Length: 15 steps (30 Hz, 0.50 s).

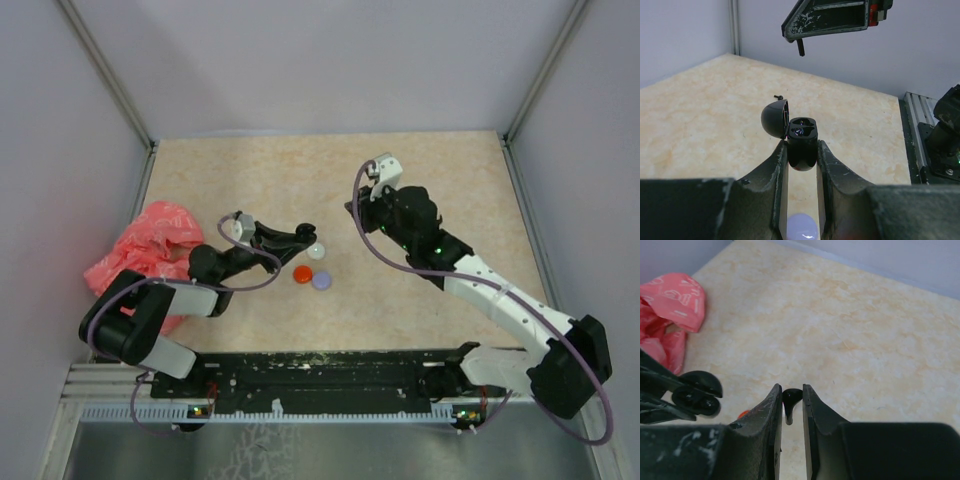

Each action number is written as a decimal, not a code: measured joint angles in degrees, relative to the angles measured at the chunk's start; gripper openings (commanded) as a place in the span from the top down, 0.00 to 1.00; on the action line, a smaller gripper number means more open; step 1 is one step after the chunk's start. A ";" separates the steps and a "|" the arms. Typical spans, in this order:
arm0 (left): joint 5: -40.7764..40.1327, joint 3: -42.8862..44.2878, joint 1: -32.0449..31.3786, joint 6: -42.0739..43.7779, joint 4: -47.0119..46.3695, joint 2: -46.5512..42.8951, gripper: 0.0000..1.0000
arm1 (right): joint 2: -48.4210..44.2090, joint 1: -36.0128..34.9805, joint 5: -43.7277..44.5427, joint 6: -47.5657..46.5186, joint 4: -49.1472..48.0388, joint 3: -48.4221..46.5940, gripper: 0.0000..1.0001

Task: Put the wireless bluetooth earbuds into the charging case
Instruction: Pick up the earbud from the center of the board, then place the earbud in the charging case.

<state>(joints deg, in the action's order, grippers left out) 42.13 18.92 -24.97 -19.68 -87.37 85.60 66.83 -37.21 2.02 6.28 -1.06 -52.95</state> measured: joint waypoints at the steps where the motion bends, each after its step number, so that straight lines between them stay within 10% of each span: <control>1: 0.61 0.59 0.00 0.57 0.02 -0.13 1.00 | -0.96 -0.57 -0.42 -0.15 -1.31 0.48 0.85; 15: 5.57 4.76 0.00 6.51 -0.02 -1.68 1.00 | -9.01 -7.85 -4.70 -0.52 -20.98 10.27 0.86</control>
<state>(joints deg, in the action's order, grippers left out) 47.70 23.68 -24.97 -13.17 -87.39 83.92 57.82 -45.06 -2.68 5.76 -22.04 -42.68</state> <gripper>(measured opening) 0.288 0.188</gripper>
